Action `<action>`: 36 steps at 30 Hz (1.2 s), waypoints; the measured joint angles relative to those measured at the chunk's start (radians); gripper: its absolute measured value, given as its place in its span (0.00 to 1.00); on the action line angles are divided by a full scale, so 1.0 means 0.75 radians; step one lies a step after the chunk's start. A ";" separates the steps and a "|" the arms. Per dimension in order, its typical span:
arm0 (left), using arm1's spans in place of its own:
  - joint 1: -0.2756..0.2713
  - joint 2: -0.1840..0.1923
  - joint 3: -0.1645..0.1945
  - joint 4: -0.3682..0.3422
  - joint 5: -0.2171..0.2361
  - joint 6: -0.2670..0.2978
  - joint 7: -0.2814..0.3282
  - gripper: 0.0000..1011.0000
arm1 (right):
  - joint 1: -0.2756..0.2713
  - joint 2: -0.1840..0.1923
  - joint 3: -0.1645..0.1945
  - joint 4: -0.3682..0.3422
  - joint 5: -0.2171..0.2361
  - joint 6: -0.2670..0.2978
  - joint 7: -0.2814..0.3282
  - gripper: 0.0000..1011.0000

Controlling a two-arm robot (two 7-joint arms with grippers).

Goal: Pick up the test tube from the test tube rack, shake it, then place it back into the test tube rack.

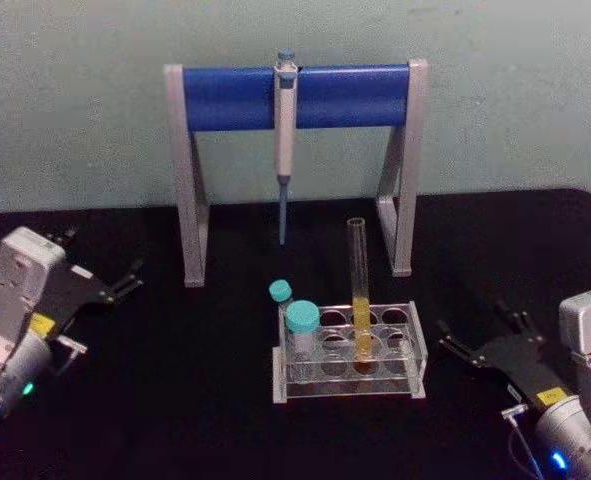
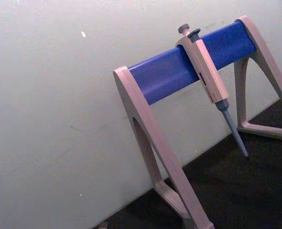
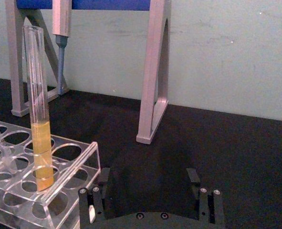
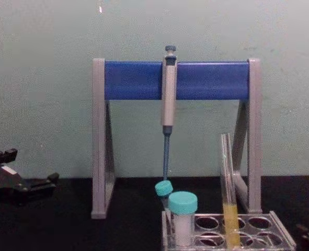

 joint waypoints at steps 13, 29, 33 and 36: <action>0.000 0.000 0.000 0.000 0.000 0.000 0.000 1.00 | -0.001 0.003 -0.001 -0.004 0.000 0.000 -0.001 0.99; 0.000 0.000 0.000 0.000 0.000 0.000 0.000 1.00 | -0.002 0.004 -0.002 -0.006 0.001 -0.001 -0.003 0.99; 0.000 0.000 0.000 0.000 0.000 0.000 0.000 1.00 | -0.002 0.004 -0.002 -0.007 0.001 -0.001 -0.003 0.99; 0.000 0.000 0.000 0.000 0.000 0.000 0.000 1.00 | -0.002 0.004 -0.002 -0.007 0.001 -0.001 -0.003 0.99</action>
